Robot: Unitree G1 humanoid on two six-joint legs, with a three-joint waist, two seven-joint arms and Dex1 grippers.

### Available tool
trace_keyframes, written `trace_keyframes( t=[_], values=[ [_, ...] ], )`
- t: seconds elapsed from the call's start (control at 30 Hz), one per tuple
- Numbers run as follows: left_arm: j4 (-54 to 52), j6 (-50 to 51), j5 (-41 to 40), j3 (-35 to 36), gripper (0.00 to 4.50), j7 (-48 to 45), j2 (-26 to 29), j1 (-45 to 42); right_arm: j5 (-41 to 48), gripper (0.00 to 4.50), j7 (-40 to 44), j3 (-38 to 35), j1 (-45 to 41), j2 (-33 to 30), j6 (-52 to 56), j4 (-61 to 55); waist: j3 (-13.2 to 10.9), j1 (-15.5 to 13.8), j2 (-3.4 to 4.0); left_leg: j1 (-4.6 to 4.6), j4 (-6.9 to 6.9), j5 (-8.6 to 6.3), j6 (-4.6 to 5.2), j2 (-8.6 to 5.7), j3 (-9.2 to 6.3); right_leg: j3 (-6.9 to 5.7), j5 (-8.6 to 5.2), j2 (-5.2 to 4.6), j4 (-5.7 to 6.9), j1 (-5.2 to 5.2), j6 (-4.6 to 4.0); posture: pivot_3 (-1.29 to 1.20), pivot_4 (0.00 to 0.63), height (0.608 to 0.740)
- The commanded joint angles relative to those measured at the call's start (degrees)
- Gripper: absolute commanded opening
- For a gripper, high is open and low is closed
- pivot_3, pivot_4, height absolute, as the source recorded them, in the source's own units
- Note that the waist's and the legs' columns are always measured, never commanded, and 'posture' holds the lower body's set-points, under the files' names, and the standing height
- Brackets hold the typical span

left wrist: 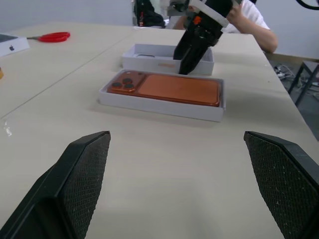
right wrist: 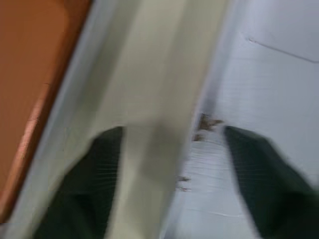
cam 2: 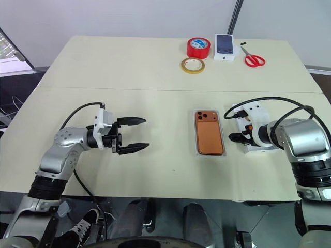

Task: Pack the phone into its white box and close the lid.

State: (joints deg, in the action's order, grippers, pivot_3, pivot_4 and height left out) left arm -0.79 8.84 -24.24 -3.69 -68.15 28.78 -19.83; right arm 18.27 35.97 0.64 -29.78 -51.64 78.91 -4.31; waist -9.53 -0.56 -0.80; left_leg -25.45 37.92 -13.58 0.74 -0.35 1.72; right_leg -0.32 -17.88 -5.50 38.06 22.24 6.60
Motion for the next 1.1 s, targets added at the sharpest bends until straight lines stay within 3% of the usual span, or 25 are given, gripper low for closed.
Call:
trace_keyframes(
  t=[0.03, 0.1, 0.67, 0.9, 1.03, 1.1],
  values=[
    [-2.5, 0.4, -0.2, 0.1, 4.5, 1.5, -0.2, 0.2, -0.1, 1.02, -0.4, 0.5, -0.6, -0.5, -0.4, 0.3, 0.0, 0.0, 0.0, 0.0, 0.0, 0.0, 0.0, 0.0, 0.0, 0.0, 0.0, 0.0, 0.0, 0.0, 0.0, 0.0, 0.15, 0.728],
    [-2.9, 1.7, -0.9, 0.0, 4.5, 1.7, -0.1, 0.3, -0.4, 0.02, -1.0, 0.5, -0.7, -0.2, -0.5, 0.7, 0.0, 0.1, 0.0, 0.01, 0.0, 0.0, 0.0, 0.0, 0.0, 0.0, 0.0, 0.01, 0.0, -0.01, 0.0, 0.0, 0.15, 0.728],
    [-1.6, 2.3, -0.5, 0.6, 4.5, 3.5, -0.5, -1.2, 0.7, 0.02, -8.6, -8.4, -7.7, 7.5, 1.0, 4.8, 0.0, 0.3, -0.02, 0.01, 0.01, 0.0, 0.01, 0.0, 0.01, 0.0, 0.0, 0.02, 0.01, 0.0, 0.0, 0.0, 0.15, 0.728],
    [-1.6, 2.7, -0.7, 1.6, 4.5, 6.2, -1.2, -1.8, 5.0, 0.02, -10.4, -18.0, -14.7, 16.9, -3.9, 4.6, 0.0, 0.7, 0.03, 0.0, -0.08, 0.0, 0.0, 0.02, 0.02, -0.01, 0.0, 0.1, 0.01, 0.04, 0.01, 0.0, 0.15, 0.728],
    [-2.3, 3.9, -1.5, 2.3, 4.5, 8.9, -2.4, -1.9, 13.0, 0.02, -13.5, -28.6, -15.3, 30.1, 1.6, -5.0, 0.0, 0.5, 0.03, -0.02, -0.07, 0.0, 0.0, 0.01, 0.03, -0.01, 0.01, 0.1, 0.03, 0.06, 0.02, 0.0, 0.15, 0.728],
    [-2.5, 4.0, -1.3, 2.3, 4.5, 9.5, -2.6, -1.9, 14.3, 0.02, -15.4, -31.3, -15.4, 33.5, 4.1, -7.6, 0.0, 0.6, 0.05, -0.01, -0.08, 0.0, 0.0, 0.04, 0.02, 0.0, 0.01, 0.13, 0.09, 0.08, 0.02, 0.0, 0.15, 0.728]
  ],
)
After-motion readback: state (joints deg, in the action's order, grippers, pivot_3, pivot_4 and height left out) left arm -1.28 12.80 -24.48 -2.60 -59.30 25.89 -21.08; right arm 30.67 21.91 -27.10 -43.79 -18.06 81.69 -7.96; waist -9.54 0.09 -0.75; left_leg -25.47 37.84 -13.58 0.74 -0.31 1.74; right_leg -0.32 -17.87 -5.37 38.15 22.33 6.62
